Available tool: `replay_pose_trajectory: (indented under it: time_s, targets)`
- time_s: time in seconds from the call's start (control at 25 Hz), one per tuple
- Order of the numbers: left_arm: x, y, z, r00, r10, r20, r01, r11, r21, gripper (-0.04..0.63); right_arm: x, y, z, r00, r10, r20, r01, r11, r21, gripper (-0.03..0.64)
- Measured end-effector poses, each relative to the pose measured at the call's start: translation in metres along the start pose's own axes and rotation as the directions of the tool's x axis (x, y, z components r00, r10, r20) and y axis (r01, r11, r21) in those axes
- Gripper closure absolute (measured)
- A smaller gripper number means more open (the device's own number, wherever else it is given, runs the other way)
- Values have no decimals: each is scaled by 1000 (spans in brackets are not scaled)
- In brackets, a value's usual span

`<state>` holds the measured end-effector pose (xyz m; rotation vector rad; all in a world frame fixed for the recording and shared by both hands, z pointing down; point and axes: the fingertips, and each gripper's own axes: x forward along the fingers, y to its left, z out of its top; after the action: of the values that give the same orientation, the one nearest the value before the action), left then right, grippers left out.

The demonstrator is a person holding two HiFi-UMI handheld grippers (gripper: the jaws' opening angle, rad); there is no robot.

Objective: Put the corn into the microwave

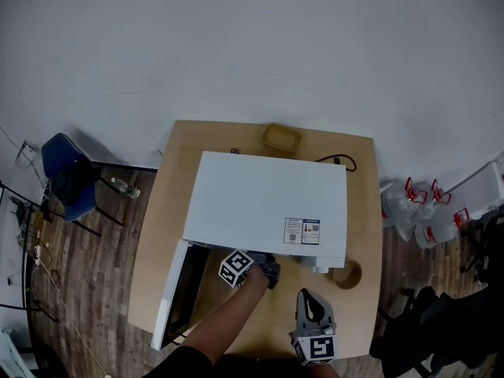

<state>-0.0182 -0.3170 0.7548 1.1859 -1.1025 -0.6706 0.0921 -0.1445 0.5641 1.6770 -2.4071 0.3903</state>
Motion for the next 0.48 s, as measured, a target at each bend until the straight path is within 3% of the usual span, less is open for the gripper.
replay_pose_trajectory:
  time_s: [0.24,0.36,0.48]
  targets:
    - [-1,2,-1,998,56,12,-57,998,35,566,-2,6,2,1000,5,-6,-5,1000,-5,560]
    - [-2,-3,1,998,65,12,-66,986,151,566,-4,11,0,1000,15,-2,-15,1000,-3,560]
    - [-6,-5,9,996,83,42,-92,956,277,565,-5,16,0,1000,29,0,-29,999,-15,560]
